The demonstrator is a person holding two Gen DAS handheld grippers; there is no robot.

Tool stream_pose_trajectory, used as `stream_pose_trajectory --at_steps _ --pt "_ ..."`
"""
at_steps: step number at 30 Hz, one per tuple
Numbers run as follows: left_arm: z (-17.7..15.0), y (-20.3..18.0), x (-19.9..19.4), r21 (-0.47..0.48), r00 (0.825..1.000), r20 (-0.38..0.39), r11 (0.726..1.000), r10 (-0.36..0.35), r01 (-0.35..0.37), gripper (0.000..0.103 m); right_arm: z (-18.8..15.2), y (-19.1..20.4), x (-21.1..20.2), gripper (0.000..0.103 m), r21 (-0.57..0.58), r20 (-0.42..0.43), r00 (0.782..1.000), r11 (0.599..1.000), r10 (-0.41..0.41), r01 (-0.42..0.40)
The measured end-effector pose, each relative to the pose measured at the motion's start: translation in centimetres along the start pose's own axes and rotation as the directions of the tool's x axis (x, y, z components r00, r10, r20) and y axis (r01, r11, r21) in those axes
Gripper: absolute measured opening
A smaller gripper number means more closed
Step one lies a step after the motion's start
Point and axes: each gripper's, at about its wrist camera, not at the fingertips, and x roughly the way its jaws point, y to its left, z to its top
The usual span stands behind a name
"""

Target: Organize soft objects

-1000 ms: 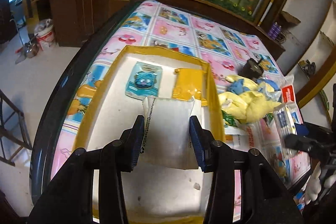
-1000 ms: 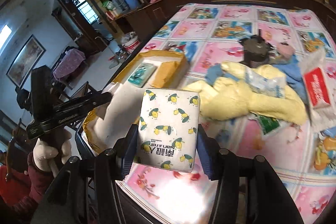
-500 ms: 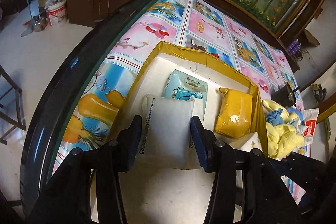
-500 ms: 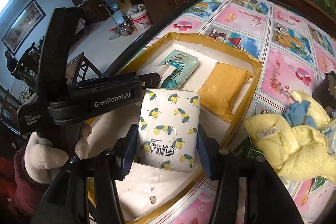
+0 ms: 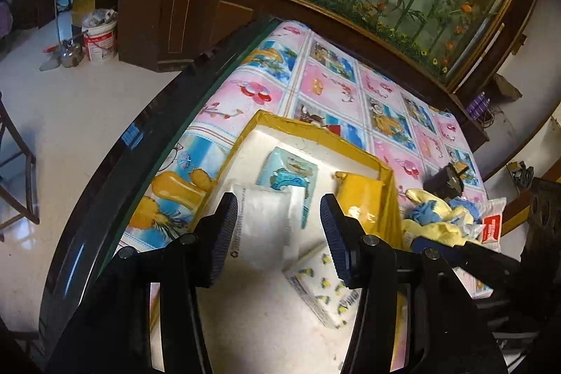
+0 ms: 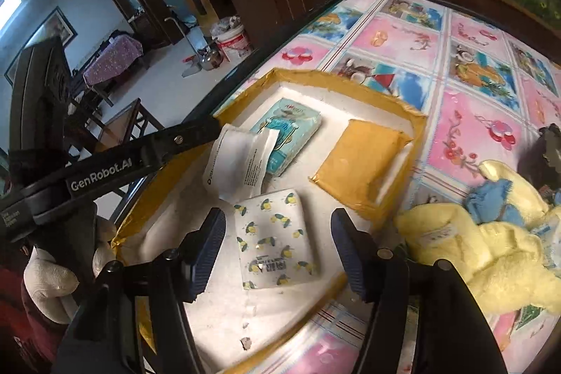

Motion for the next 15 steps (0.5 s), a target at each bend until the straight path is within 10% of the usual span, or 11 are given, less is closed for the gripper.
stream_pose_trajectory --at_steps 8,15 --pt "-4.3 -7.2 -4.3 0.094 0.978 0.044 0.976 -0.203 0.198 0.063 -3.1 -11.9 -9.5 0.063 0.200 0.116 0.962 0.955 -0.246 0.220" --pt "-7.6 -11.1 -3.2 0.119 0.963 -0.063 0.956 -0.262 0.268 0.063 -6.2 -16.2 -11.4 0.063 0.292 0.109 0.959 0.931 -0.261 0.220"
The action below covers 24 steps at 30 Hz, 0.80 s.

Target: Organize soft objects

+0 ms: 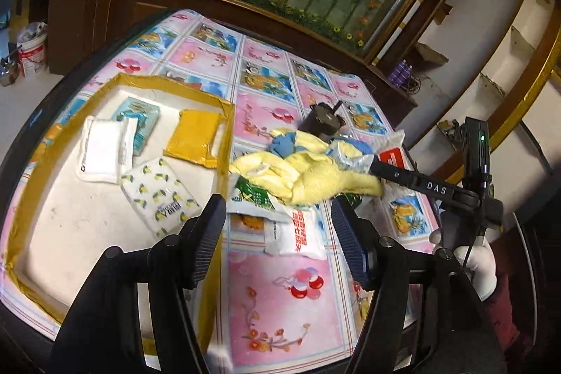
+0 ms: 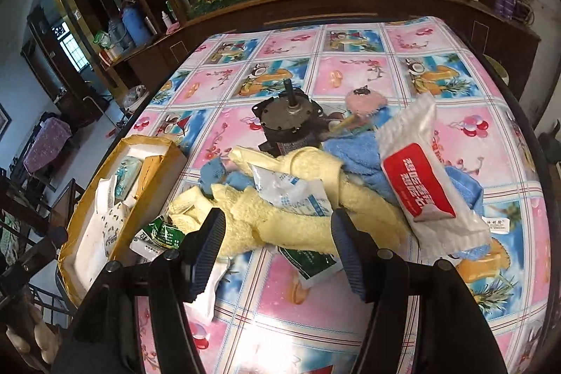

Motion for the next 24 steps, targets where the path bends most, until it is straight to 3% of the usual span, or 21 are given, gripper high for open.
stream_pose_trajectory --at_steps 10,17,24 --pt "-3.5 -2.1 2.9 0.033 0.993 -0.112 0.999 0.026 -0.023 0.063 -2.6 -3.8 -0.4 0.063 0.090 0.016 0.999 0.995 0.050 -0.051" --pt "-4.5 -3.6 4.1 0.048 0.989 -0.142 0.999 0.030 -0.024 0.063 -4.3 -5.0 -0.2 0.063 0.078 0.075 0.997 0.997 0.013 -0.018" --pt "-5.0 -4.3 4.5 0.062 0.988 -0.147 0.997 0.054 -0.045 0.063 -5.7 -6.3 0.8 0.063 0.103 0.095 0.995 0.993 0.044 -0.053"
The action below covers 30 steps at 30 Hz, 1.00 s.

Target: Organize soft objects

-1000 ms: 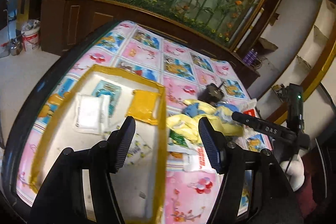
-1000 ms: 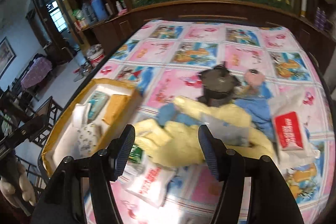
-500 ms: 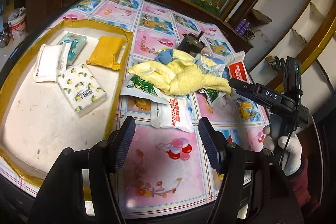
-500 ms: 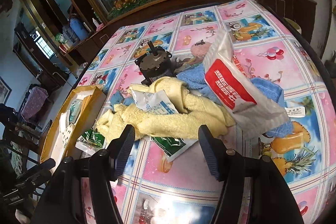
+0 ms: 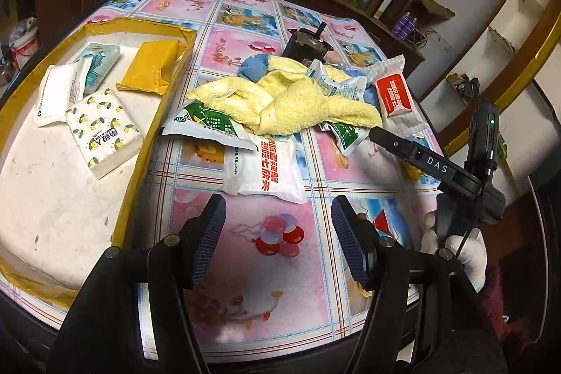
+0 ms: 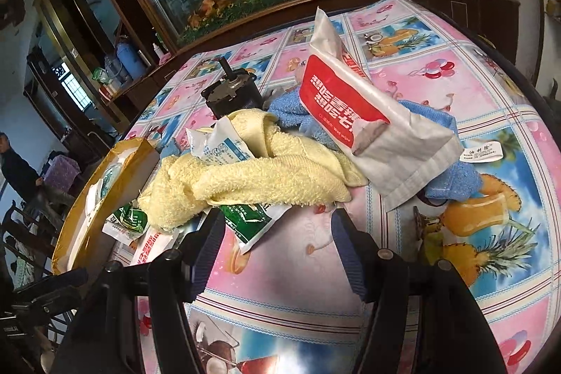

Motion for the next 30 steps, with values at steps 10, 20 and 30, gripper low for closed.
stream_pose_trajectory --at_steps 10,20,30 --pt "-0.2 -0.4 1.3 0.000 1.000 -0.025 1.000 -0.014 0.014 0.063 0.0 0.0 -0.1 0.063 0.001 0.003 1.000 1.000 0.002 -0.002" --pt "-0.5 0.8 0.9 -0.009 0.998 -0.013 0.998 -0.061 0.061 0.063 2.7 4.3 -1.2 0.063 -0.077 -0.009 0.996 0.993 0.093 -0.094" --pt "-0.8 1.9 -0.5 -0.021 0.997 0.014 0.997 -0.079 0.079 0.063 4.9 11.5 6.9 0.063 -0.198 -0.230 0.963 0.962 0.141 -0.188"
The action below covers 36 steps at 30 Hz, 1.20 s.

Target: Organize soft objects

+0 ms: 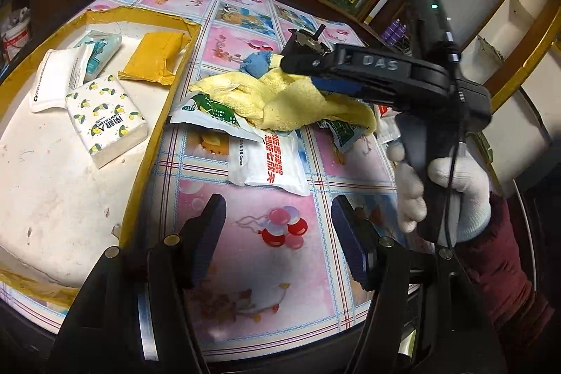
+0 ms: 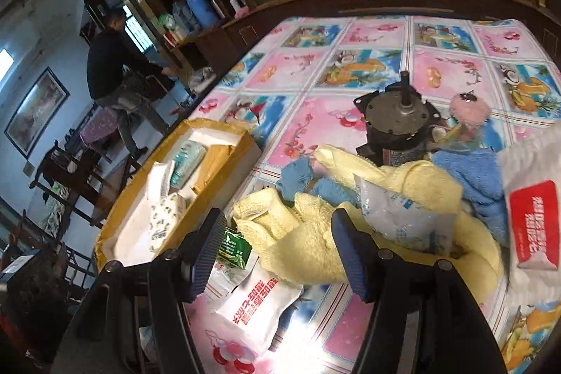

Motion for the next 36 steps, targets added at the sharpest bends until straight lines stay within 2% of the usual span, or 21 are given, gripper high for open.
stream_pose_trajectory --at_steps 3,5,7,9,11,15,18,19,20,26,28,29,31,33,36 --pt "-0.1 0.3 -0.5 0.010 1.000 0.010 1.000 -0.017 0.017 0.063 -1.2 0.4 -0.1 0.063 0.002 -0.028 0.999 1.000 0.029 -0.029" --pt "-0.1 0.5 -0.6 0.011 1.000 0.013 1.000 -0.028 0.028 0.063 -2.0 0.4 -0.7 0.063 0.022 -0.086 0.993 0.996 0.085 -0.083" --pt "-0.1 0.7 -0.5 0.009 0.999 0.013 0.999 -0.042 0.041 0.063 -2.7 0.6 -1.4 0.063 0.018 -0.134 0.987 0.996 0.091 -0.090" --pt "0.0 0.5 -0.4 0.019 0.999 0.014 0.999 -0.041 0.040 0.063 -3.0 1.4 -2.3 0.063 -0.061 -0.110 0.994 0.998 0.009 -0.016" --pt "0.0 0.4 -0.4 0.024 0.999 0.012 0.999 -0.044 0.044 0.063 -3.3 2.5 -2.5 0.063 -0.175 -0.072 0.993 0.981 -0.097 0.083" --pt "-0.2 0.2 -0.6 0.023 0.999 0.011 0.999 -0.036 0.036 0.063 -3.4 4.6 -0.2 0.063 -0.373 -0.040 0.972 0.906 -0.232 0.201" --pt "-0.4 0.0 -0.8 0.026 1.000 0.009 0.999 -0.030 0.030 0.063 -2.9 5.2 1.9 0.065 -0.449 -0.032 0.955 0.858 -0.293 0.248" --pt "-0.4 -0.1 -0.8 0.029 1.000 0.009 0.999 -0.028 0.028 0.063 -2.6 5.2 2.5 0.068 -0.461 -0.024 0.950 0.847 -0.311 0.265" --pt "-0.5 -0.2 -0.8 0.033 1.000 0.007 0.999 -0.028 0.027 0.063 -2.4 4.9 2.8 0.071 -0.459 -0.028 0.952 0.850 -0.306 0.259" --pt "-0.6 -0.6 -0.2 0.039 0.999 -0.008 0.999 -0.031 0.031 0.063 -1.4 3.2 3.5 0.072 -0.378 -0.059 0.960 0.896 -0.275 0.233" --pt "-0.7 -0.6 -0.1 0.037 0.999 -0.015 0.999 -0.029 0.030 0.063 -1.3 2.6 3.3 0.069 -0.325 -0.072 0.965 0.921 -0.251 0.215" --pt "-0.7 -0.6 -0.1 0.039 1.000 -0.014 0.999 -0.027 0.027 0.063 -1.3 2.3 3.0 0.059 -0.292 -0.073 0.969 0.934 -0.234 0.204" --pt "-0.6 -0.7 -0.1 0.042 1.000 -0.010 0.999 -0.017 0.018 0.063 -1.2 1.7 2.1 0.052 -0.222 -0.084 0.982 0.963 -0.172 0.149" --pt "-0.4 -1.0 0.0 0.050 1.000 -0.006 0.999 -0.010 0.010 0.063 -1.8 1.2 1.0 0.049 -0.175 -0.083 0.988 0.978 -0.128 0.112" --pt "0.2 -1.4 0.9 0.071 1.000 -0.012 0.997 0.022 -0.021 0.063 -3.0 0.6 -0.4 0.049 -0.131 -0.072 0.992 0.987 -0.104 0.094"
